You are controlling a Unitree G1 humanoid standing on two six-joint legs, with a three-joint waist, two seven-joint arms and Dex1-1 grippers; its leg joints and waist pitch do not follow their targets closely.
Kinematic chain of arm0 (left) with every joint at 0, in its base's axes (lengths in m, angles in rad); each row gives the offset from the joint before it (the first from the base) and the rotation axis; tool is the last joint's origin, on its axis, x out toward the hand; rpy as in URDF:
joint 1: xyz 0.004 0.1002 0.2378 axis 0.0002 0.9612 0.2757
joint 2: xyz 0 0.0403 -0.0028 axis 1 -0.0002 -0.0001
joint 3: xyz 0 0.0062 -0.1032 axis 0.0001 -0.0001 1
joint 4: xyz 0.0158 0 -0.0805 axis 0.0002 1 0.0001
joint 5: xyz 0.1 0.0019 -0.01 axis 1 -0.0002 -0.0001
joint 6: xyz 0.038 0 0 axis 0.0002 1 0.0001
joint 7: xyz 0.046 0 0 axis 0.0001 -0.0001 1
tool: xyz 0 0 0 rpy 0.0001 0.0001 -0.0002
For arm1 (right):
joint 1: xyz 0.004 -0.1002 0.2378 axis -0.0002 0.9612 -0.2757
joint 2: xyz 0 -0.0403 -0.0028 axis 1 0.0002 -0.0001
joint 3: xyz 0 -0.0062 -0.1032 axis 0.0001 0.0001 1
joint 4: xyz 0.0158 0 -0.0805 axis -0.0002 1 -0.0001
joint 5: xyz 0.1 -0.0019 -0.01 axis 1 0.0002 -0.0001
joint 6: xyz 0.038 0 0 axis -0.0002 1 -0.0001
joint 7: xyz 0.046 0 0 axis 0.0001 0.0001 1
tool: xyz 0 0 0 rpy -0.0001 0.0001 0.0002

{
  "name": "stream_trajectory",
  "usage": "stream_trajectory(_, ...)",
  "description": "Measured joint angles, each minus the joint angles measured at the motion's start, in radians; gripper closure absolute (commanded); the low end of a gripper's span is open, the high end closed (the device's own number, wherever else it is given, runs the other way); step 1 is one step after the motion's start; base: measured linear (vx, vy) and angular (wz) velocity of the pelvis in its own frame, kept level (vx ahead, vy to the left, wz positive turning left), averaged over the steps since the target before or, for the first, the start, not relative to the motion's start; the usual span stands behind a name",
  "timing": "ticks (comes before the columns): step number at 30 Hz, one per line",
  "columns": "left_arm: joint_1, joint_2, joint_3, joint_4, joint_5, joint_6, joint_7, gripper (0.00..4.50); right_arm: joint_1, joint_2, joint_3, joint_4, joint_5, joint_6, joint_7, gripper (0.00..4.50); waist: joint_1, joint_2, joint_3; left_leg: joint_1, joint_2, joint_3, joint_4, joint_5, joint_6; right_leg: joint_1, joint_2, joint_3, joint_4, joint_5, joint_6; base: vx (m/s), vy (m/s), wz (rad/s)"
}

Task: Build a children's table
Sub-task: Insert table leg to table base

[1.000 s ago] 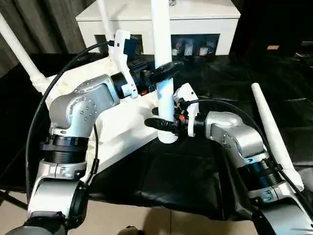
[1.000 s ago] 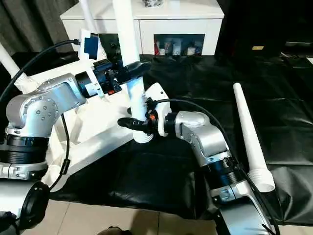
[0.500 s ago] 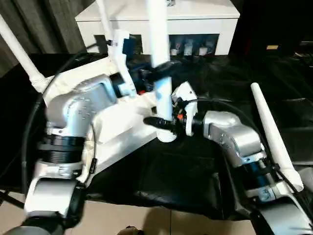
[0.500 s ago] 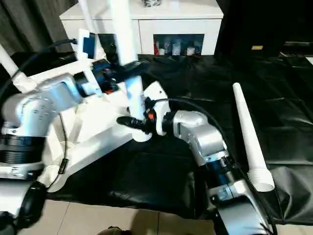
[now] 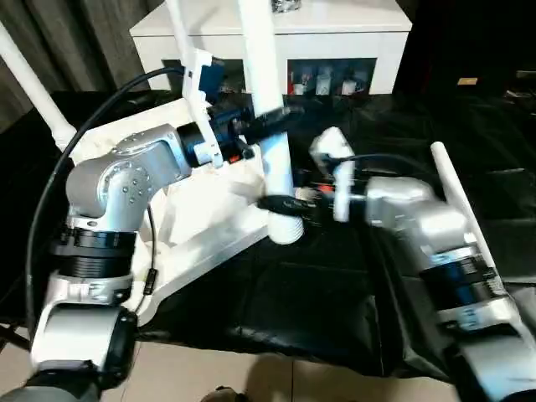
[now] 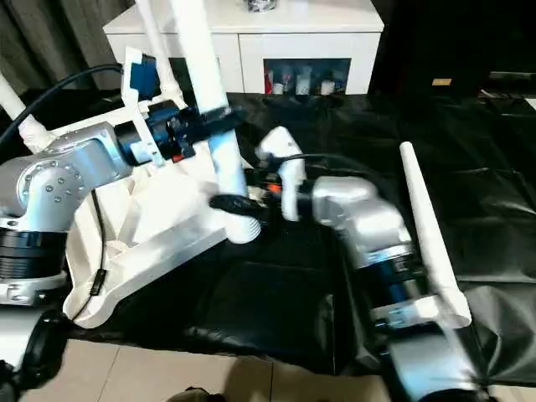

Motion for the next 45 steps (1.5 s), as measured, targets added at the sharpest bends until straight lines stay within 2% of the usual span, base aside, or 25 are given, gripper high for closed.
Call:
stream_trajectory(6,-0.001,0.0,-0.023,0.0,0.002,0.001,-0.028,2.7,-0.036,-0.015,0.025,0.007,-0.005,0.0,0.042,1.05,0.0,0.0,0.0,0.0,0.0,0.0,0.001,0.0,0.0,0.0,0.0,0.0,0.003,0.0,0.0,0.0,0.0,0.0)
stream_trajectory(18,-0.009,0.0,-0.031,0.0,0.002,0.003,-0.064,2.7,-0.036,-0.014,0.052,0.061,-0.011,0.007,0.091,1.05,0.0,0.0,0.0,0.001,0.0,0.0,0.004,0.0,0.0,0.0,-0.001,0.0,0.007,0.0,0.0,0.0,0.0,0.0)
stream_trajectory(38,-0.01,0.01,-0.06,-0.001,0.002,0.008,-0.116,2.7,-0.067,0.001,0.05,0.084,0.0,0.007,0.142,1.05,0.001,0.0,0.0,0.001,0.0,0.0,0.004,0.0,0.0,0.0,-0.001,0.0,0.007,0.0,0.0,0.0,0.0,0.0)
stream_trajectory(39,-0.01,0.01,-0.06,-0.001,0.002,0.008,-0.116,2.7,-0.067,0.0,0.05,0.085,0.0,0.007,0.145,1.4,0.0,0.0,0.0,0.001,0.0,0.0,0.004,0.0,0.0,0.0,-0.001,0.0,0.007,0.0,0.0,0.0,0.0,0.0)
stream_trajectory(42,-0.01,0.012,-0.06,-0.001,0.004,0.008,-0.121,2.7,-0.067,-0.003,0.05,0.093,0.001,0.007,0.159,1.43,0.0,0.0,0.0,0.001,0.0,-0.001,0.004,0.0,0.0,0.0,-0.001,0.0,0.007,0.0,0.0,0.0,0.0,0.0)
stream_trajectory(44,-0.01,0.012,-0.061,-0.001,0.005,0.008,-0.124,2.7,-0.068,-0.003,0.05,0.102,0.004,0.007,0.165,1.83,0.0,0.0,0.0,0.001,0.0,0.0,0.004,0.0,0.0,0.0,-0.001,0.0,0.007,0.0,0.0,0.0,0.0,0.0)
stream_trajectory(45,-0.01,0.012,-0.061,-0.001,0.006,0.008,-0.124,2.7,-0.068,-0.003,0.05,0.103,0.005,0.008,0.168,1.83,0.0,0.0,0.0,0.001,0.0,-0.001,0.004,0.0,0.0,0.0,-0.001,0.0,0.007,0.0,0.0,0.0,0.0,0.0)
